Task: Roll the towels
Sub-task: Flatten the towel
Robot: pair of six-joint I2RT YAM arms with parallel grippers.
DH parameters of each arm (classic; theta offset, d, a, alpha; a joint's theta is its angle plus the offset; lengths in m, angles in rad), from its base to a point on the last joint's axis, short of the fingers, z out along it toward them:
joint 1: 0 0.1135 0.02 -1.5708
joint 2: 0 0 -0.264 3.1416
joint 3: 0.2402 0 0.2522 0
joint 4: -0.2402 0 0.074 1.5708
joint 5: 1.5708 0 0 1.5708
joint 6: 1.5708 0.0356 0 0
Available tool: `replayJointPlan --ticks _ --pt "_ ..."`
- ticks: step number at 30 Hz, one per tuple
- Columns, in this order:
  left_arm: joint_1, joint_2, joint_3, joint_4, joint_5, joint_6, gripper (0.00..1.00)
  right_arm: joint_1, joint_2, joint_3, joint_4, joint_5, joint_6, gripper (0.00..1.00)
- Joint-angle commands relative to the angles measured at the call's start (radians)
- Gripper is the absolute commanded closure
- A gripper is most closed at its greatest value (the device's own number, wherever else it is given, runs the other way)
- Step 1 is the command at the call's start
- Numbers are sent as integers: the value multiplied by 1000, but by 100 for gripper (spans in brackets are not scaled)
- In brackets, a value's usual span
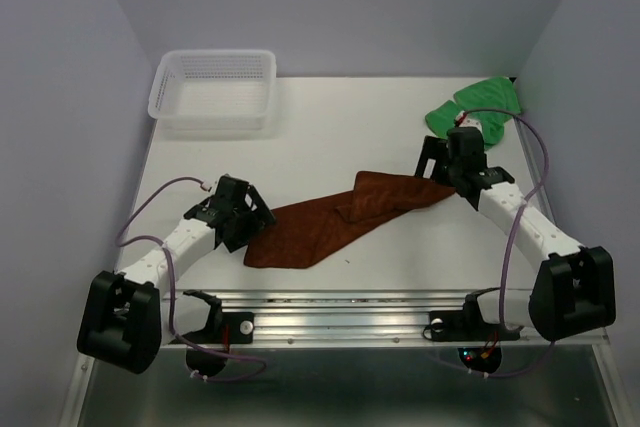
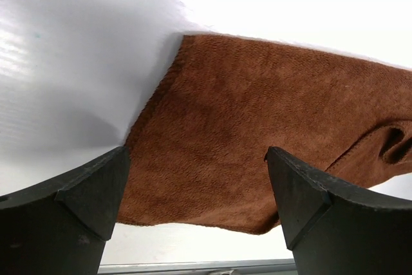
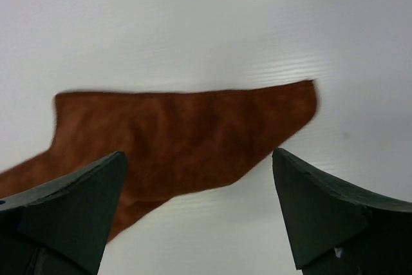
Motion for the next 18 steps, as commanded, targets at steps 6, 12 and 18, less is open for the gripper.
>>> replayJointPlan --ticks 6,12,18 --pt "-51 138 87 61 -17 14 1 134 16 -133 120 -325 19 0" --pt "-54 283 140 121 30 34 2 134 165 -89 215 -302 25 0" --pt "-51 409 221 141 12 52 2 134 331 -12 220 -227 20 0"
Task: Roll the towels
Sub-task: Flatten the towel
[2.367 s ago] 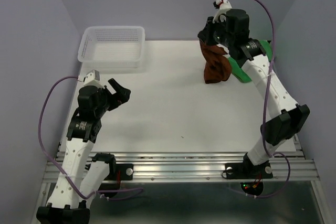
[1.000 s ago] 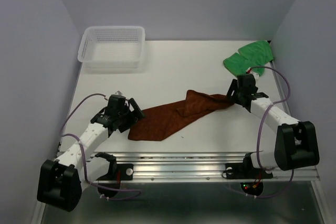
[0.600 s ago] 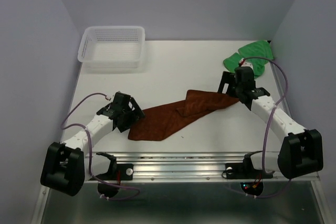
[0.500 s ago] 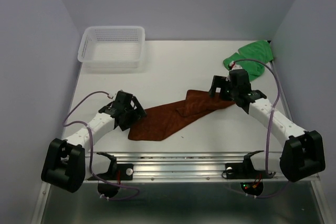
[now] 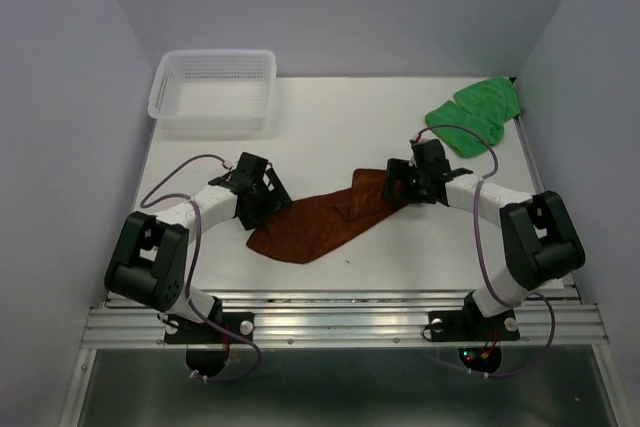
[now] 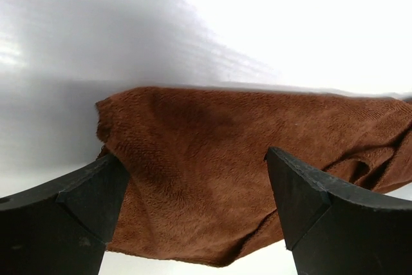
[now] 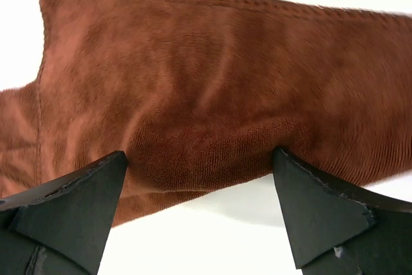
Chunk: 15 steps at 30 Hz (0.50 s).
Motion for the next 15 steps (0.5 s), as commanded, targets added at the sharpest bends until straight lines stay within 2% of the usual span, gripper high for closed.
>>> replayJointPlan --ticks 1,2,8,15 --pt "-5 116 40 24 -26 33 2 -13 108 73 71 63 16 0" --pt "-6 134 79 -3 -80 32 2 -22 121 83 72 72 16 0" --pt "14 183 241 -81 -141 68 1 -85 142 170 69 64 -19 0" --pt "18 -4 190 -184 -234 13 1 -85 -43 149 20 -43 -64 0"
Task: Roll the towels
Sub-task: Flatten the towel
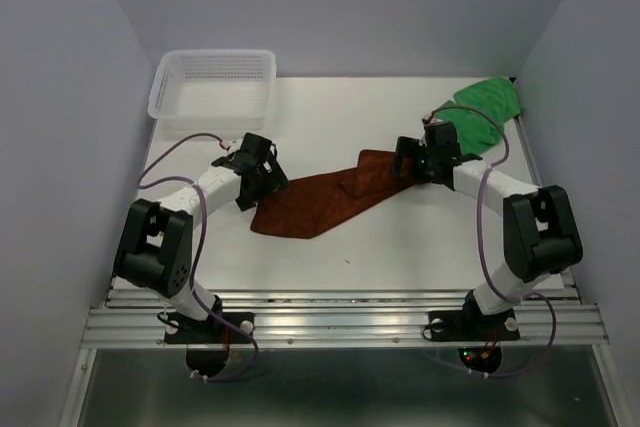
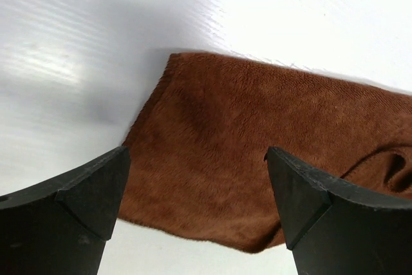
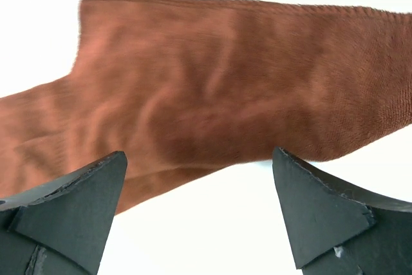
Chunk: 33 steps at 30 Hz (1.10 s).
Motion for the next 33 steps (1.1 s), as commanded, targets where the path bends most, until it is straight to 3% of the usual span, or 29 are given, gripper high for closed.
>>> replayJointPlan --ticks 1,7,13,21,31,33 --pt "9 -153 -36 -110 -107 -38 1 3 -155 -5 -17 -61 -42 0" --pt "29 -259 -176 -170 -150 -107 1 3 -265 -61 -74 27 -57 0" --pt "27 -246 -246 -122 -83 -93 2 3 -283 -65 -88 83 -55 0" --pt "27 -173 -280 -65 -52 -76 40 3 -278 -73 -88 119 -52 0" --pt "26 -113 -282 -15 -31 -42 69 3 -270 -73 -94 124 -58 0" --pt "26 -104 -286 2 -17 -32 87 3 -269 -71 -95 110 -78 0"
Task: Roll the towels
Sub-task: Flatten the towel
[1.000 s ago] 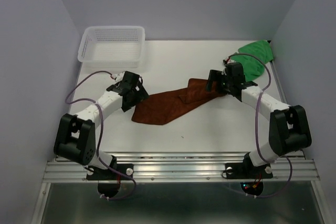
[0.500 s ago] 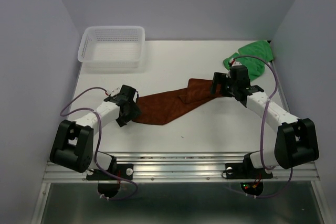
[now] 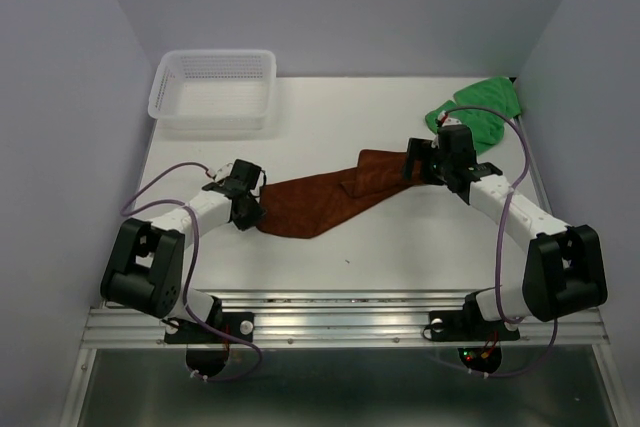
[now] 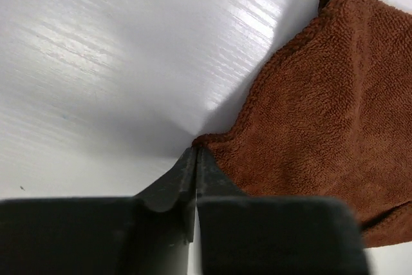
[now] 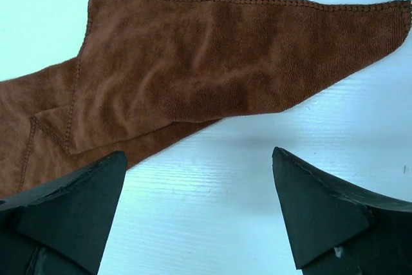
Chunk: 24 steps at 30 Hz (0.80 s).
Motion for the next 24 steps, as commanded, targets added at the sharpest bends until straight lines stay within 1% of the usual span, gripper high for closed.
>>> replayJointPlan --ticks 1,3,4,6,7,8,9,11,13,16,20,24 --pt "1 65 -34 24 42 23 99 1 0 4 3 -26 -44 0" --pt "0 76 -36 51 64 43 100 12 14 19 -13 -43 -72 0" --pt "0 78 -37 57 68 46 100 55 21 30 -20 -28 -78 0" --pt "1 67 -45 68 67 48 100 118 78 94 -31 34 -90 0" --pt "0 46 -48 74 65 48 100 147 107 128 -54 92 -90 0" --pt "0 35 -53 77 62 49 100 190 141 163 -63 119 -64 0" --pt "0 12 -60 87 62 52 100 205 211 242 -86 170 -49 0" --pt "0 -7 -67 90 56 54 100 247 283 324 -109 227 3 0" --pt "0 -28 -71 94 58 58 100 261 378 428 -114 268 32 0" --pt "0 -42 -80 114 68 71 100 270 470 524 -125 288 92 0" --pt "0 -30 -83 120 75 77 100 288 651 721 -200 351 149 0" --pt "1 -13 -90 130 81 86 100 298 751 829 -267 410 195 0"
